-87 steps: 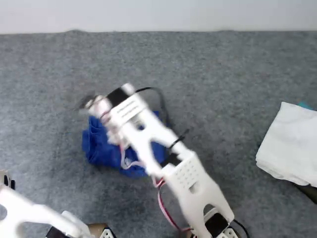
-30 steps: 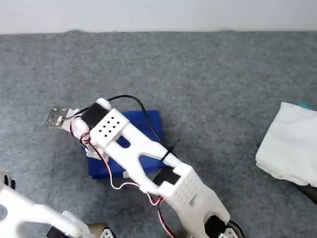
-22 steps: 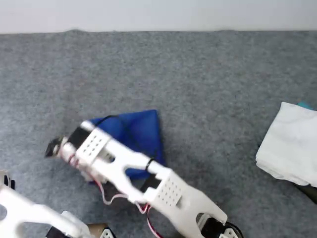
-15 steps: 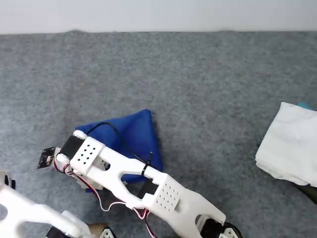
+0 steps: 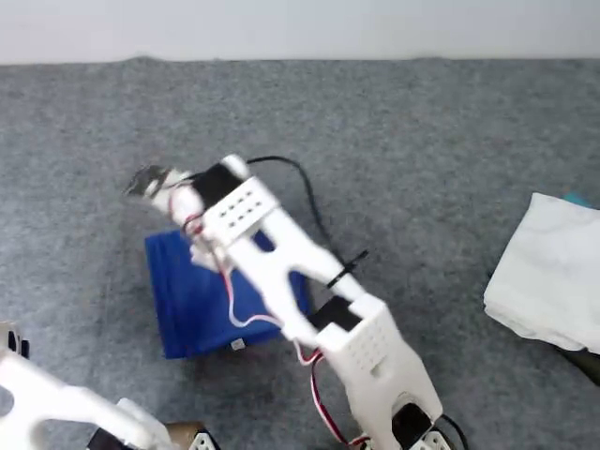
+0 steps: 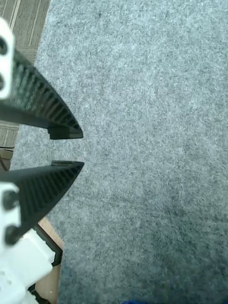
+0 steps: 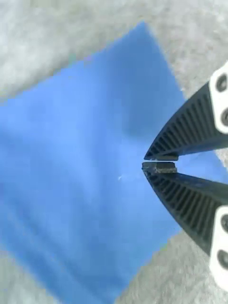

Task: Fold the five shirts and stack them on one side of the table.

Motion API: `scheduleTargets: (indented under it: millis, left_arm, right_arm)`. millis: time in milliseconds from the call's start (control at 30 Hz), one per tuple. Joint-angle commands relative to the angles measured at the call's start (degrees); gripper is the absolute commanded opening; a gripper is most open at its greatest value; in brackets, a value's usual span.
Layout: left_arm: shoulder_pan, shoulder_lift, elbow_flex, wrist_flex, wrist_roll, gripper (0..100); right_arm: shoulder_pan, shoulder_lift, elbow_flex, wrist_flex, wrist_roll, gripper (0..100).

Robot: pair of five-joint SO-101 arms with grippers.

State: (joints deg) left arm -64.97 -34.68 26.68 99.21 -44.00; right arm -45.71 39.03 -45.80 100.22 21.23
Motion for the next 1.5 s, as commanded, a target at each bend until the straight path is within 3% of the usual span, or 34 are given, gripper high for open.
scheduleTargets:
  millis: [0, 167, 633, 867, 1067, 1333, 1467]
  left_arm:
    - [0.6, -1.6, -0.7, 0.8, -0.1, 9]
    - [0.2, -1.6, -0.7, 0.8, -0.1, 9]
    - [0.4, -1.6, -0.7, 0.8, 0.0, 9]
    - [0.5, -1.6, -0.7, 0.8, 0.0, 9]
    - [0.3, -1.6, -0.7, 0.8, 0.0, 9]
    - [0.2, -1.6, -0.7, 0.8, 0.0, 9]
    - [0.1, -1.6, -0.7, 0.8, 0.0, 9]
  right_arm:
    - [4.0, -4.5, -0.4, 2.3, -6.2, 4.5]
    - [8.2, -6.7, 1.9, 2.9, -17.8, 18.8]
    - [8.5, -23.7, 24.7, 2.5, -19.4, 20.2]
    - [7.1, -17.5, 24.8, -2.6, -35.3, 38.9]
    - [1.2, -11.9, 24.8, -4.9, -40.0, 39.0]
    - [0.4, -2.0, 24.8, -9.8, -41.4, 38.8]
    - [0.4, 2.8, 24.7, -10.6, -41.0, 30.2]
